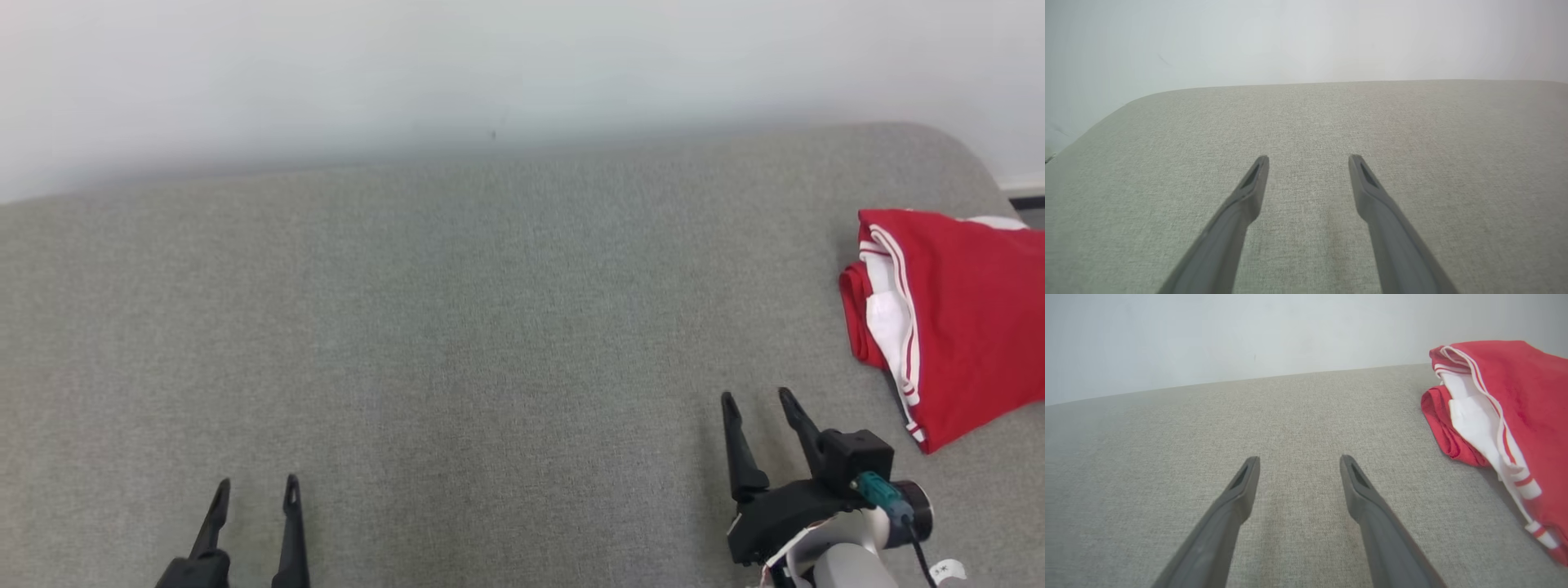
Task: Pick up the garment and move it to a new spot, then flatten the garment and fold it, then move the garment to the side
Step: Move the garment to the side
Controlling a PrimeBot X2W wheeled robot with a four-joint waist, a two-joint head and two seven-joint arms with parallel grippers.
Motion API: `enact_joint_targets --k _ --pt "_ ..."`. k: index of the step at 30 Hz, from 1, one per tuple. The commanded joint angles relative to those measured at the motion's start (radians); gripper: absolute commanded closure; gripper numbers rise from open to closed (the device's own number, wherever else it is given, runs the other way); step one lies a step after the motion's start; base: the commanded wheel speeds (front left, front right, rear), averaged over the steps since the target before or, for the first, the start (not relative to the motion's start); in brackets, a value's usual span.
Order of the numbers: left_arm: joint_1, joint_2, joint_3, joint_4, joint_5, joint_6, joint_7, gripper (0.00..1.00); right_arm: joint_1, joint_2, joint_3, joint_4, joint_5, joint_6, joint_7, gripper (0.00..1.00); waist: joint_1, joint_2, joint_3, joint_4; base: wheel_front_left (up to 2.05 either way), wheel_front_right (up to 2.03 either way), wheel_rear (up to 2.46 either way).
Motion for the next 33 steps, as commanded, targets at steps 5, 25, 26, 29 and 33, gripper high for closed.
enact_joint_targets --k 5,25,26,29,33 --pt "0.042 -0.001 0.02 0.007 -0.017 0.008 -0.003 0.0 0.028 0.006 0.038 -0.028 0.029 -0.003 -0.003 0.0 0.0001 0.0001 -0.074 0.015 0.0 0.0 0.0" --pt "0.076 -0.002 0.09 -0.014 -0.019 0.008 -0.003 0.0 0.11 0.007 0.028 -0.138 0.049 -0.003 -0.003 0.0 0.0001 0.0001 -0.134 0.024 0.0 0.0 0.0" --pt "0.075 -0.002 0.093 -0.019 -0.021 0.008 -0.003 0.0 0.114 0.007 0.026 -0.145 0.049 -0.003 -0.003 0.0 0.0001 0.0001 -0.134 0.023 0.0 0.0 0.0" --pt "0.072 -0.001 0.101 -0.025 -0.021 0.005 -0.003 0.0 0.124 0.007 0.021 -0.161 0.049 -0.003 -0.003 0.0 0.0001 0.0001 -0.137 0.021 0.0 0.0 0.0" --pt "0.074 -0.001 0.105 -0.03 -0.026 -0.001 -0.003 0.0 0.131 0.007 0.017 -0.175 0.051 -0.003 -0.003 0.0 0.0001 0.0001 -0.137 0.019 0.0 0.0 0.0"
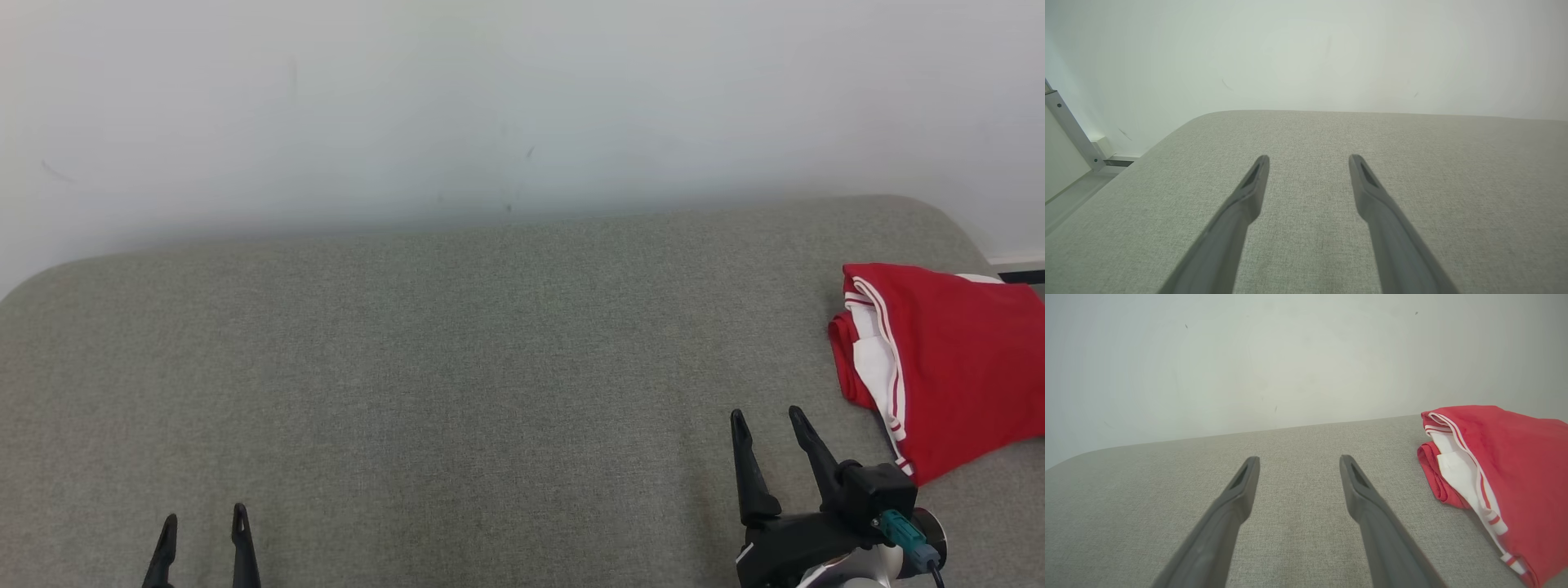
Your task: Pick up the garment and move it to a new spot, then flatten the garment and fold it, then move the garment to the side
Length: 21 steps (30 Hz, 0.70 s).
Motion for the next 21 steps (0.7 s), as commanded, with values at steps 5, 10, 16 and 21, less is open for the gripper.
enact_joint_targets --k 5,10,16,21 --pt "0.01 -0.001 0.001 -0.003 -0.01 -0.005 -0.003 0.0 0.016 0.003 0.0 -0.007 0.003 -0.003 -0.003 0.0 0.0 0.0 0.002 -0.001 0.0 0.0 0.0" --pt "0.011 -0.001 -0.003 0.0 -0.018 -0.013 -0.003 0.0 0.018 0.003 0.001 -0.003 0.005 -0.003 -0.003 0.0 0.0 0.0 0.004 -0.001 0.0 0.0 0.0" --pt "0.012 -0.001 -0.001 0.005 -0.016 -0.017 -0.003 0.0 0.022 0.003 0.008 0.001 0.009 -0.003 -0.003 0.0 0.0 0.0 0.006 0.001 0.0 0.0 0.0" --pt "0.007 -0.001 -0.003 0.014 -0.01 -0.021 -0.003 0.0 0.025 0.003 0.011 0.004 0.012 -0.003 -0.003 0.0 0.0 0.0 0.01 0.004 0.0 0.0 0.0"
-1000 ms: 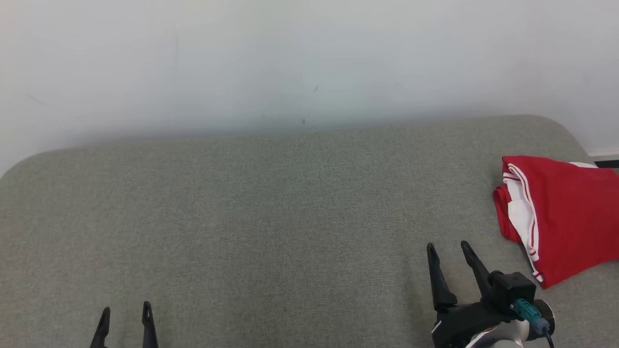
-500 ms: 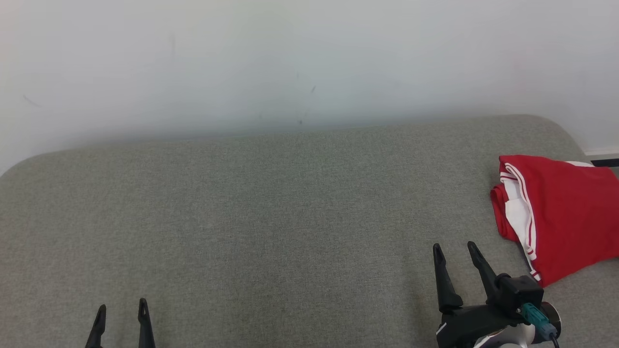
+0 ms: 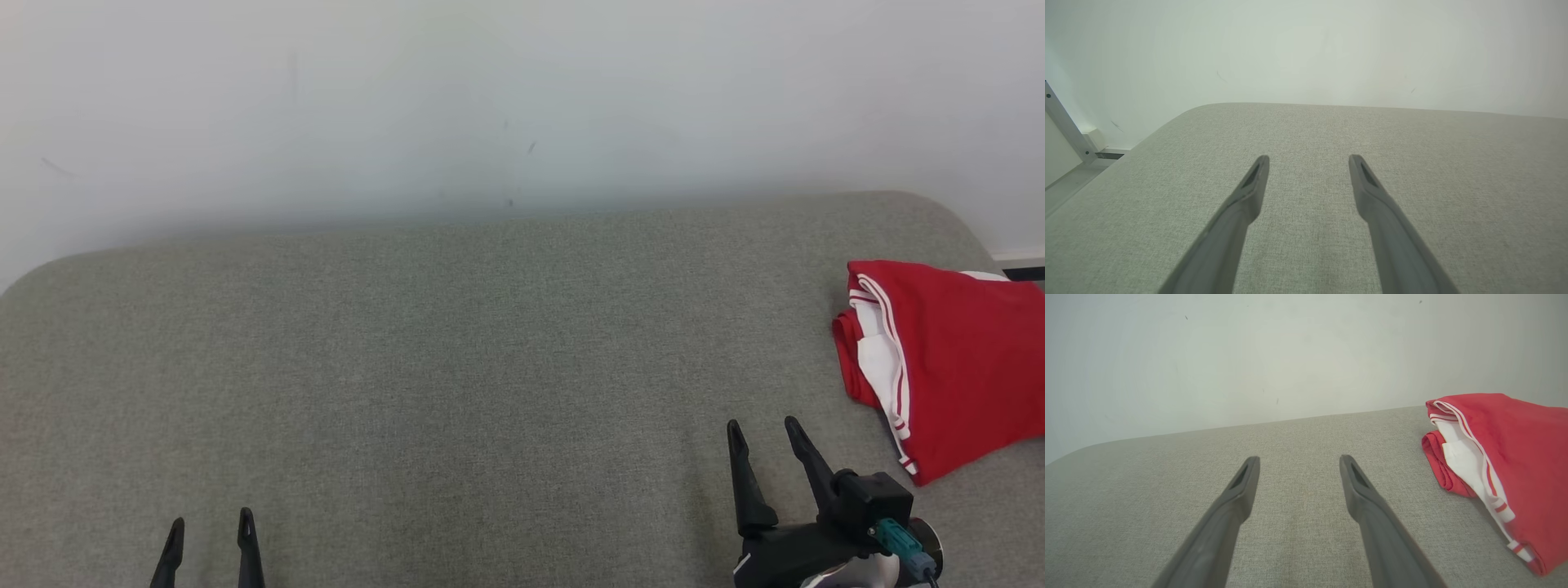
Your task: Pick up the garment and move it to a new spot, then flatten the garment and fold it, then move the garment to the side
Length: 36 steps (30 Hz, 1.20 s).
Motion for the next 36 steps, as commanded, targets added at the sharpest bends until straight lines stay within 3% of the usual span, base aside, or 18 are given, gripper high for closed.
enact_joint_targets --k 1,3,4,8,36 --pt "0.005 -0.001 -0.002 0.003 -0.001 -0.004 -0.003 0.0 0.011 0.003 0.002 0.004 0.003 -0.003 -0.003 0.0 0.0 0.0 0.001 0.001 0.0 0.0 0.0" --pt "0.007 -0.001 -0.007 0.01 -0.016 -0.007 -0.003 0.0 0.012 0.003 0.001 0.005 0.003 -0.003 -0.003 0.0 0.0 0.0 0.003 0.002 0.0 0.0 0.0" --pt "-0.001 0.0 -0.006 0.011 -0.014 -0.006 0.0 1.0 0.002 0.0 -0.001 0.004 0.001 0.0 0.0 1.0 0.0 0.0 0.002 0.002 0.0 0.0 0.0" --pt "0.004 -0.007 -0.005 0.048 -0.02 -0.007 0.006 1.0 0.022 0.0 -0.003 0.039 0.005 0.0 0.009 1.0 0.0 0.0 0.003 0.002 0.0 0.0 0.0" --pt "-0.049 -0.004 -0.013 0.025 -0.519 -0.019 0.13 1.0 0.025 0.001 -0.038 -0.036 0.502 0.0 0.131 1.0 0.0 0.0 0.007 0.01 0.0 0.0 0.0"
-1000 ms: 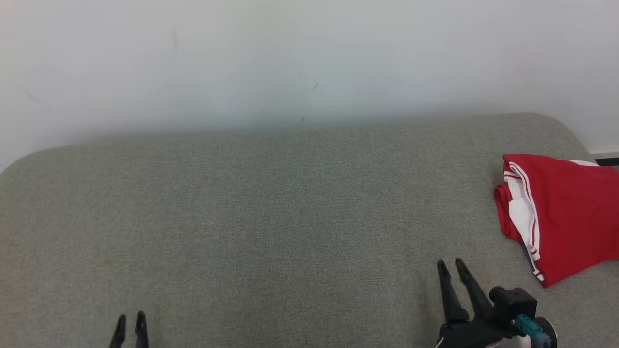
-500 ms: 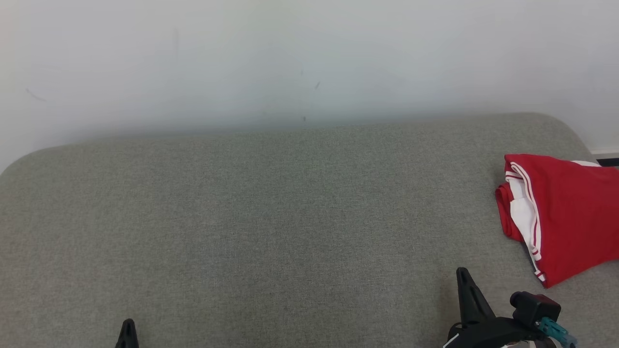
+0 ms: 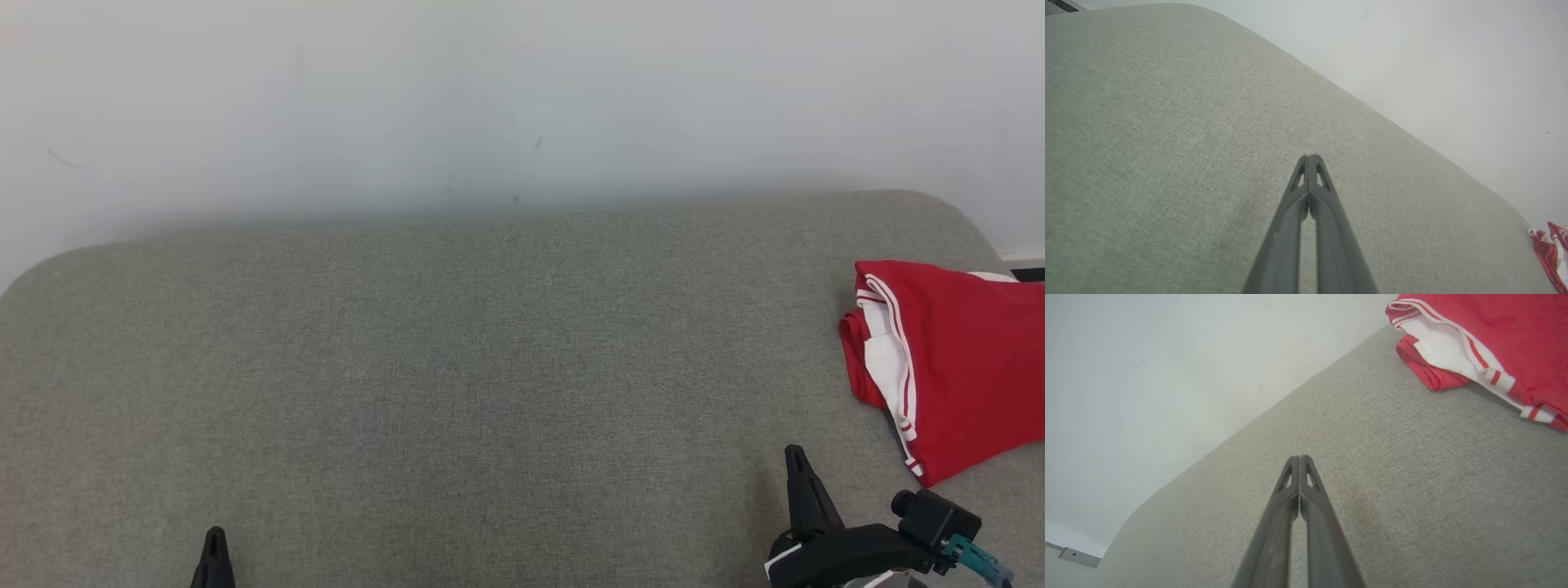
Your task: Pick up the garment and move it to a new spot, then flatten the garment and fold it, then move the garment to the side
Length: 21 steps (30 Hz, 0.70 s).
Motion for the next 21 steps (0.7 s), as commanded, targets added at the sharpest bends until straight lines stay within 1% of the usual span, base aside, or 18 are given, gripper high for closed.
enact_joint_targets --k 1,21 --pt "-0.029 0.007 -0.001 -0.018 -0.041 -0.003 0.009 1.0 -0.014 0.001 -0.004 -0.021 0.041 -0.001 0.007 1.0 0.0 0.0 0.0 0.0 0.0 0.0 0.0" --pt "-0.058 0.009 -0.005 -0.031 -0.322 -0.009 0.079 1.0 -0.013 0.001 -0.025 -0.063 0.32 -0.001 0.077 1.0 0.0 0.0 0.003 0.006 0.0 0.0 0.0"
